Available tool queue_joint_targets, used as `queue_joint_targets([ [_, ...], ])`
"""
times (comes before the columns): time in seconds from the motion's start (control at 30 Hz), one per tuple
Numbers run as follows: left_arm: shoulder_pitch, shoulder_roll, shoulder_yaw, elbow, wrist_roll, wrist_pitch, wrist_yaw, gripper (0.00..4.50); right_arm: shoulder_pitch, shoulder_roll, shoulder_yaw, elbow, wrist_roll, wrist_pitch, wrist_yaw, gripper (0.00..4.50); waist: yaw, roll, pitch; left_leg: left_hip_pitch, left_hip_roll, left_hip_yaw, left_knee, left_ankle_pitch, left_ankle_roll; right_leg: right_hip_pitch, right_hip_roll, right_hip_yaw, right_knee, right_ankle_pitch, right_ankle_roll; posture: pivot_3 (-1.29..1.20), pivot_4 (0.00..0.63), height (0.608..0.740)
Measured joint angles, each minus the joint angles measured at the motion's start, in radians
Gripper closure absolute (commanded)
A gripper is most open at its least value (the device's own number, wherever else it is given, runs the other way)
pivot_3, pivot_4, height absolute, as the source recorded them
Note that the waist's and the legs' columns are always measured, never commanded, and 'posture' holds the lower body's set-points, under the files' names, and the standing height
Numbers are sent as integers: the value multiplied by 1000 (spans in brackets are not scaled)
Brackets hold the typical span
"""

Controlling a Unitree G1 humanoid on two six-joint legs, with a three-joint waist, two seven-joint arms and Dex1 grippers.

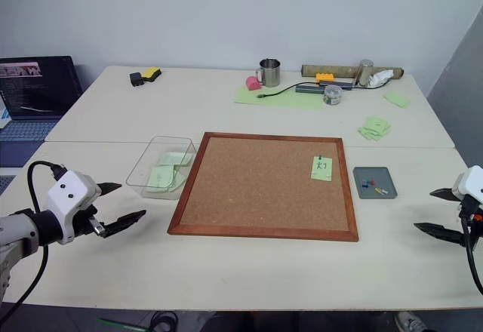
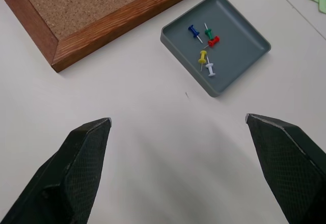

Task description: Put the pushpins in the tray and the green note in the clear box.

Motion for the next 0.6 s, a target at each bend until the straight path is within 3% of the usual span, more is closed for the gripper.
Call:
queue_joint_targets([
  [0.6, -2, -25, 26, 14, -24, -6, -13, 55, -52, 35, 48, 0, -9, 1, -46, 23, 0, 0, 0, 0, 0, 0, 0, 0, 0, 0, 0, 0, 0, 0, 0, 0, 150, 740],
])
